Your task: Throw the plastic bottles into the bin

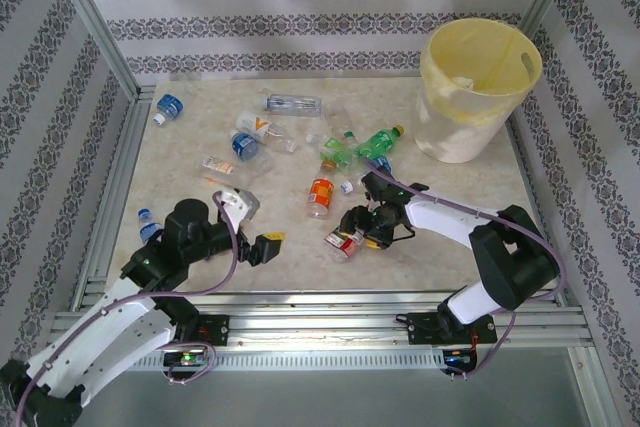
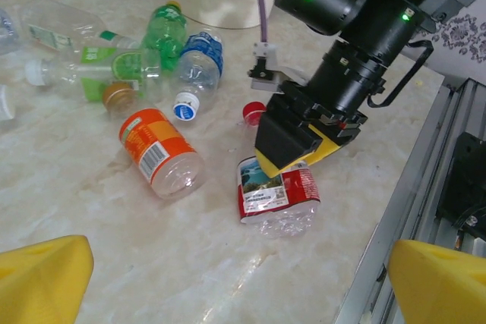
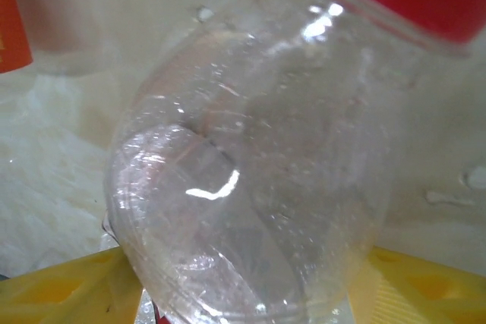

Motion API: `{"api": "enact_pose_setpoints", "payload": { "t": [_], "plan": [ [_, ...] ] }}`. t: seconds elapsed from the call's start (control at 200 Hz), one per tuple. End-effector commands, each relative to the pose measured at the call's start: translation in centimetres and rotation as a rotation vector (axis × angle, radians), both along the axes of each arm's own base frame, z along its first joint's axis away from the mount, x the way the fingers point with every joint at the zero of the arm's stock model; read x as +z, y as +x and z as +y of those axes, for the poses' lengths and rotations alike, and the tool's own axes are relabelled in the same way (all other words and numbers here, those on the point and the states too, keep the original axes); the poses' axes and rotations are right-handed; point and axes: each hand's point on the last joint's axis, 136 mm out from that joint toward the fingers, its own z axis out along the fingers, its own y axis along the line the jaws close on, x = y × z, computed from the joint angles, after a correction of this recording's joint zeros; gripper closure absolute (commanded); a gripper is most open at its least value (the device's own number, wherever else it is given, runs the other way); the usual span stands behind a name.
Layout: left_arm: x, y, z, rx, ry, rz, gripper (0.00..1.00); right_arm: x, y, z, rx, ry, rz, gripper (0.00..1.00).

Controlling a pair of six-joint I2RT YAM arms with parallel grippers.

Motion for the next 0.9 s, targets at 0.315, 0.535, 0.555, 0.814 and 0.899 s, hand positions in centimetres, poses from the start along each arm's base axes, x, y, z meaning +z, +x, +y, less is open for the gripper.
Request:
{"api": "enact_pose_setpoints", "payload": {
  "t": [0.315,0.535,0.555,0.814,0.899],
  "plan": [
    [3.1,2.1,-5.6,0.013,-0.058,-0.129,0.0,-1.1,1.3,-2.2,0.077,-0.117,-0.011,0.56],
    [4.1,2.2,-8.0,0.034,-0.041,-0.144,0.0,0.5,1.9,-3.0,0.126,-0.126,-0.046,0.71],
    [4.3,2.2,-8.1,0.039,-0.05,-0.148,0.0,0.7,2.0,-3.0,0.132,-0.129,-0.052,0.72],
    [5.6,2.5,-9.3,0.096,0.016,-0.172,0.0,3.5,2.6,-3.0,0.17,-0.118,-0.131,0.78],
    [6.4,3.1,-9.0,0.154,-0.018,-0.179,0.0,5.0,2.9,-3.0,0.177,-0.116,-0.18,0.78]
  ]
}}
